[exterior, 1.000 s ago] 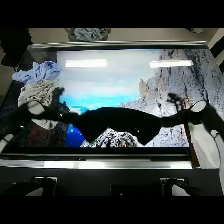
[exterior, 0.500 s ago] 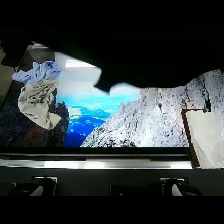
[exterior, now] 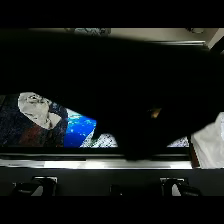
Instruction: Fold the shirts.
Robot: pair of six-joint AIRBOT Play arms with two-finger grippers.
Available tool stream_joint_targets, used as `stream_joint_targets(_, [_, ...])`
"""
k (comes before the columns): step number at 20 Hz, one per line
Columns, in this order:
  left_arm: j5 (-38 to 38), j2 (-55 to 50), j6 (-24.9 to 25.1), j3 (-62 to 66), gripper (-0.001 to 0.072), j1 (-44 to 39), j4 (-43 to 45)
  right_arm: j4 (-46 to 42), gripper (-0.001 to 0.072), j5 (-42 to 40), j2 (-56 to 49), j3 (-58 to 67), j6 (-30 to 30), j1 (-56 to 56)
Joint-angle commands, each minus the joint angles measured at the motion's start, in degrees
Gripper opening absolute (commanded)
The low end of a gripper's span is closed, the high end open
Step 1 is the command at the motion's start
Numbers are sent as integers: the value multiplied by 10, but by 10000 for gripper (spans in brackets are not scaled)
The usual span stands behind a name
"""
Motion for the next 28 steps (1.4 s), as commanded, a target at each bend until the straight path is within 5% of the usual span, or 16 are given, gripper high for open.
stream_joint_targets(1, [-52,27,-4,-170,26,0,-32,6,40,118,-44,-38,0,0])
stream_joint_targets(4, [-25,43,2,-398,25,0,-94,48,39,91,-89,-179,-28,1])
stream_joint_targets(7, [68,43,19,-543,25,0,-112,67,40,-47,-139,-279,-34,1])
stream_joint_targets(11, [221,-18,19,-592,25,0,-116,136,40,-269,-271,-286,-12,1])
stream_joint_targets(15, [312,-163,19,-591,29,0,-226,363,41,-388,-404,-286,63,1])
stream_joint_targets(16, [314,-194,19,-582,85,1,-254,413,54,-388,-429,-286,53,1])
stream_joint_targets(17, [305,-214,19,-567,316,5,-261,437,233,-380,-440,-286,35,0])
stream_joint_targets(18, [279,-223,21,-541,606,16,-253,437,541,-365,-439,-280,16,-3])
stream_joint_targets(19, [235,-222,43,-509,698,35,-236,429,707,-330,-433,-264,-20,-10])
stream_joint_targets(21, [125,-217,83,-442,698,81,-179,400,703,-228,-409,-223,-78,-43])
stream_joint_targets(24, [-24,-213,83,-405,693,144,-118,312,698,-67,-372,-201,-79,-109])
stream_joint_targets(26, [-20,-213,38,-449,678,150,-154,246,672,34,-370,-210,-70,-136])
stream_joint_targets(28, [19,-213,52,-515,678,126,-219,230,672,83,-370,-247,-70,-134])
